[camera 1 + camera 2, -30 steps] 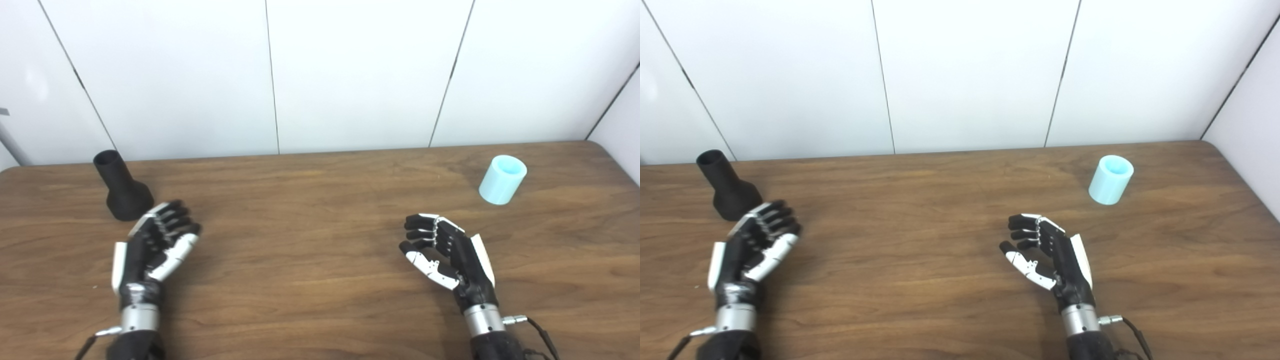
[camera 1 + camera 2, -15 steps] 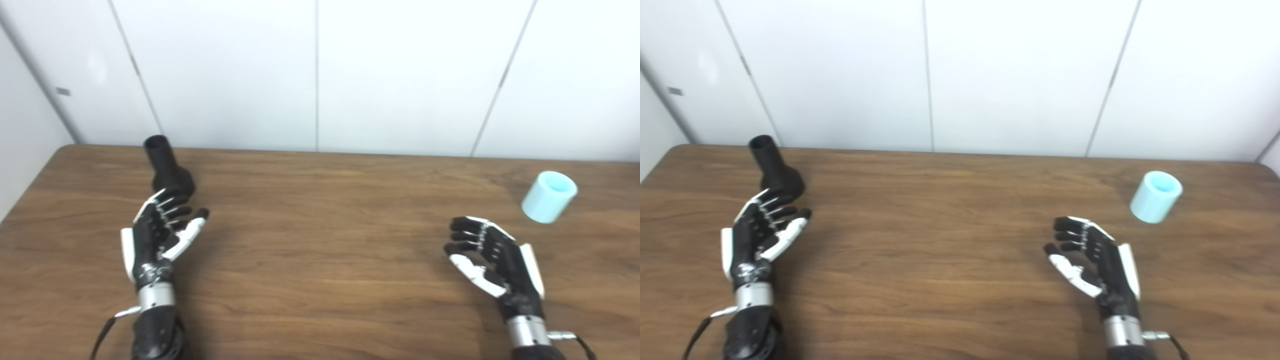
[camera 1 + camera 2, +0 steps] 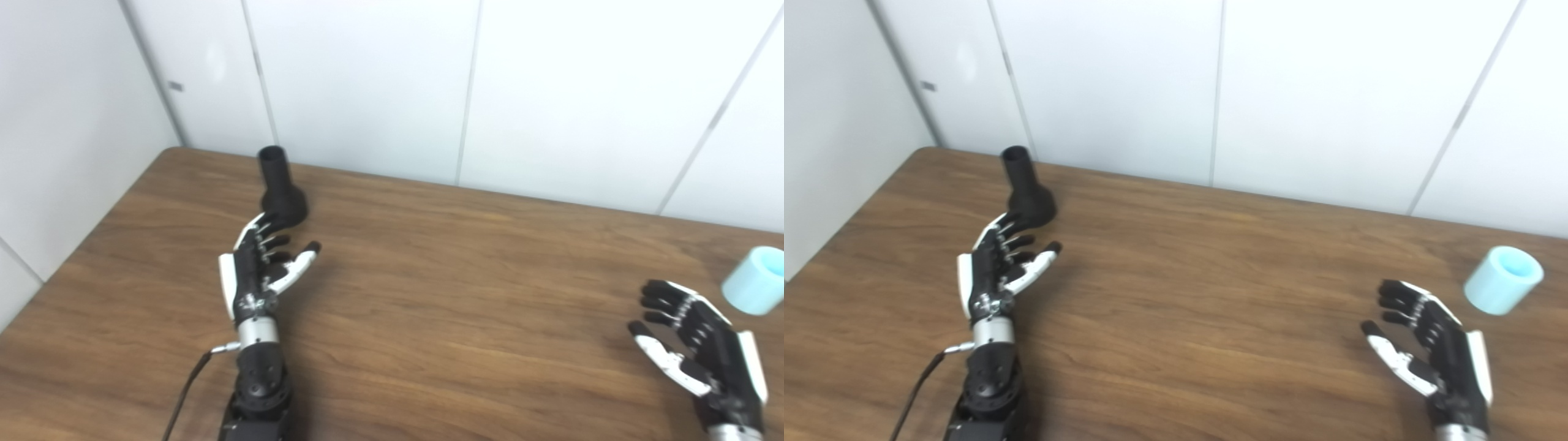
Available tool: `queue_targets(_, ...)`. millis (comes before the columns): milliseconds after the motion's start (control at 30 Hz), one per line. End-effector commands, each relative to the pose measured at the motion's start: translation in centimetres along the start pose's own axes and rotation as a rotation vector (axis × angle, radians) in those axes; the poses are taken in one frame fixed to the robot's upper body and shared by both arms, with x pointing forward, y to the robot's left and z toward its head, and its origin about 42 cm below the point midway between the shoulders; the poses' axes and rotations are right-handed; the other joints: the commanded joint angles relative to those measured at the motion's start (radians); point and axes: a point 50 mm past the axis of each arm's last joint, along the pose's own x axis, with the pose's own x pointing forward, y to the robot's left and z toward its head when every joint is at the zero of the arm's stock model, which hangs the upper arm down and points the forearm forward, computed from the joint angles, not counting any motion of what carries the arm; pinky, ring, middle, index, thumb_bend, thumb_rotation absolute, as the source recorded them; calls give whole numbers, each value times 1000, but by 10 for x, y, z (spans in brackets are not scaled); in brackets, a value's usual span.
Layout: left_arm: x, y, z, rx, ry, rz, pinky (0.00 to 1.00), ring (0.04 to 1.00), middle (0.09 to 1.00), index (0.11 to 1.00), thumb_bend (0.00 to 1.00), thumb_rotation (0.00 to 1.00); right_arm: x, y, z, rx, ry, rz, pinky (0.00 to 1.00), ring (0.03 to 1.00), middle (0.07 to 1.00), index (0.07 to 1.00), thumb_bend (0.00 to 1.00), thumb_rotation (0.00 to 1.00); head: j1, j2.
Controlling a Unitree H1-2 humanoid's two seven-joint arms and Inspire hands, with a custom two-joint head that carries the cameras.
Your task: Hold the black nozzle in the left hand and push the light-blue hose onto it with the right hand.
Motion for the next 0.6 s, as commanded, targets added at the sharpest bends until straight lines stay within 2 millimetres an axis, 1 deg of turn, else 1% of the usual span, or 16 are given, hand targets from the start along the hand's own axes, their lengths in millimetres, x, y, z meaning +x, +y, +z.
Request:
queue_targets(0, 11, -9, 14, -2, -52, 11, 632, 715, 774, 771, 736, 0, -1, -8, -3, -14, -1, -15, 632, 683, 693, 679, 251, 5, 12, -2)
queue_targets(67, 13, -12, 14, 2, -52, 20, 632, 715, 769, 759, 751, 9, 0, -10, -3, -12, 8, -17, 624, 679, 691, 678, 255, 36, 29, -8)
queue_targets(167, 15, -15, 14, 1, -55, 30, 615, 708, 760, 754, 779, 34, 2, -13, -5, -18, 6, -15, 593, 662, 685, 669, 255, 145, 51, -35)
queue_targets(200, 15, -16, 14, 2, -55, 33, 614, 708, 760, 756, 797, 37, 3, -14, -6, -20, 4, -16, 575, 653, 677, 660, 258, 198, 64, -47)
queue_targets(300, 15, -19, 13, 14, -61, 53, 595, 688, 743, 761, 847, 48, 5, -16, -10, -23, -6, -13, 545, 633, 661, 643, 265, 305, 84, -58)
queue_targets(333, 14, -20, 12, 15, -63, 59, 589, 685, 740, 763, 861, 48, 5, -17, -11, -28, -2, -14, 539, 629, 657, 639, 269, 325, 92, -62)
queue_targets(400, 13, -22, 12, 13, -58, 69, 595, 699, 757, 784, 881, 53, 7, -17, -12, -43, 13, -18, 525, 622, 651, 629, 312, 452, 100, -69)
queue_targets(500, 12, -25, 13, 27, -54, 86, 628, 733, 798, 819, 891, 71, 9, -17, -13, -57, 18, -26, 502, 610, 641, 616, 348, 525, 104, -74)
queue_targets(567, 12, -25, 13, 54, -65, 97, 640, 745, 815, 832, 890, 87, 10, -17, -14, -53, 16, -29, 498, 606, 638, 611, 357, 542, 108, -77)
